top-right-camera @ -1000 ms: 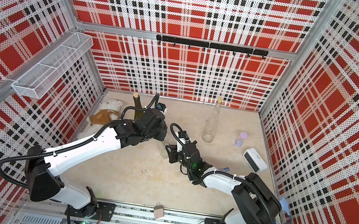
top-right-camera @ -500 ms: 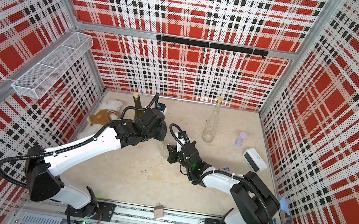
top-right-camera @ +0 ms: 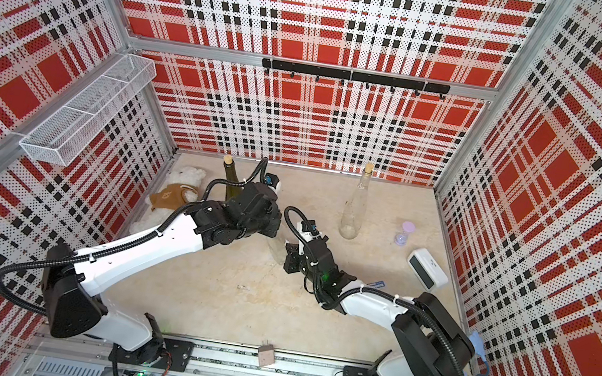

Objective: Remove the label from the bottle
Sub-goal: Tear open the label from the bottle.

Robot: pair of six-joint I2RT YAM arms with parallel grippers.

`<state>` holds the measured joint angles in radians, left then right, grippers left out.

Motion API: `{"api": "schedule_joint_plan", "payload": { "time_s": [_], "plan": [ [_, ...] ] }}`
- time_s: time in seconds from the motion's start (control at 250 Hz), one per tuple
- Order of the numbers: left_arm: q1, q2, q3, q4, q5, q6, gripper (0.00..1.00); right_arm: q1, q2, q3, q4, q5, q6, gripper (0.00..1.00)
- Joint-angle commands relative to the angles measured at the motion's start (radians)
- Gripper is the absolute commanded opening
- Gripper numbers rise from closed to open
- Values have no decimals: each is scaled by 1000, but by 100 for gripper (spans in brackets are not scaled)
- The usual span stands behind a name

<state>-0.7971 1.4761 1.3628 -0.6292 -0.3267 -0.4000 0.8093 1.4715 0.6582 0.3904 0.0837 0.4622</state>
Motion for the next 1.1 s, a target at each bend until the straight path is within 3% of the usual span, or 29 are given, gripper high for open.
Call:
{"api": "schedule_joint_plan", "payload": {
  "time_s": [0.0, 0.356, 0.856, 0.964, 1.092],
  "plan": [
    [7, -22, 25, -52, -46, 17, 22, -19, -41, -16, -21, 84, 6, 0],
    [7, -24, 34, -78, -59, 42, 21, -56, -95, -46, -55, 80, -3, 0],
    [2, -3, 52, -75, 25, 107, 21, -89, -102, -59, -83, -44, -70, 0],
    [11, -5, 45, -58, 69, 112, 21, -149, -138, -88, -49, -159, -61, 30],
    [17, -5, 32, -24, 142, 196, 21, -313, -209, -155, 44, -438, -23, 43]
  ]
}}
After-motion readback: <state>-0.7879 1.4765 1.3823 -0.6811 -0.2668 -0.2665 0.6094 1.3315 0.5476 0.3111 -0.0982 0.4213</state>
